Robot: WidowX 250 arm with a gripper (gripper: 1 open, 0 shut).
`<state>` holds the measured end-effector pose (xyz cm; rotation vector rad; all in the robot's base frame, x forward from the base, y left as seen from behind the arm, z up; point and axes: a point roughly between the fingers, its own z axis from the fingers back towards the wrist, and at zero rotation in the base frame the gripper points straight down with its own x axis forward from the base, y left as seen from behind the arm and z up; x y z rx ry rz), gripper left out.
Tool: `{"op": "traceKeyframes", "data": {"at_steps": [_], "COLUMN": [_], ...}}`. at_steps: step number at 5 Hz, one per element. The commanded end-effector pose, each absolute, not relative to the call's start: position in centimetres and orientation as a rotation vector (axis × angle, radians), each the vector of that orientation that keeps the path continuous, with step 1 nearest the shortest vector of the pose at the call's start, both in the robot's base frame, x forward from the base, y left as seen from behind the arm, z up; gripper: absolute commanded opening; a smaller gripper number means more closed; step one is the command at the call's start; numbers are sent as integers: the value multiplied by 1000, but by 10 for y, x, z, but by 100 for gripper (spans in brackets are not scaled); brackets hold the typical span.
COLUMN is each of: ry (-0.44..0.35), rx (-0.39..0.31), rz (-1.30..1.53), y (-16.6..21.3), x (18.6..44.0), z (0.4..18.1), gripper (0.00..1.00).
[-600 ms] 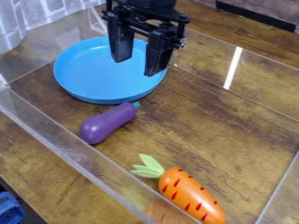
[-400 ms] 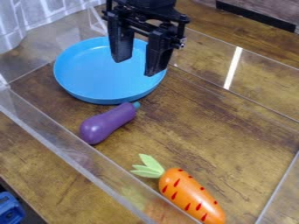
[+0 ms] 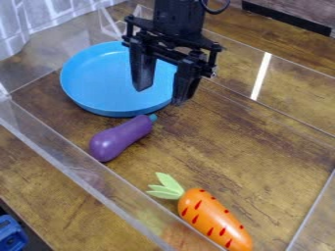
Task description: Remove the purple eggplant from the blue tray and put it on the table
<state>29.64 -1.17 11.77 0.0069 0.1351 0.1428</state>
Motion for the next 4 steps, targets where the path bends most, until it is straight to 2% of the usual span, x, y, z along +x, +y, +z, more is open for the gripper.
{"op": "traceKeyframes", "data": {"at_steps": [1,3,4], "ry": [59,34,33], "rx": [1,31,35], "rz": [257,157,77], "y": [0,8,3], "x": [300,292,295], "z": [144,150,156], "gripper": [100,100,100]}}
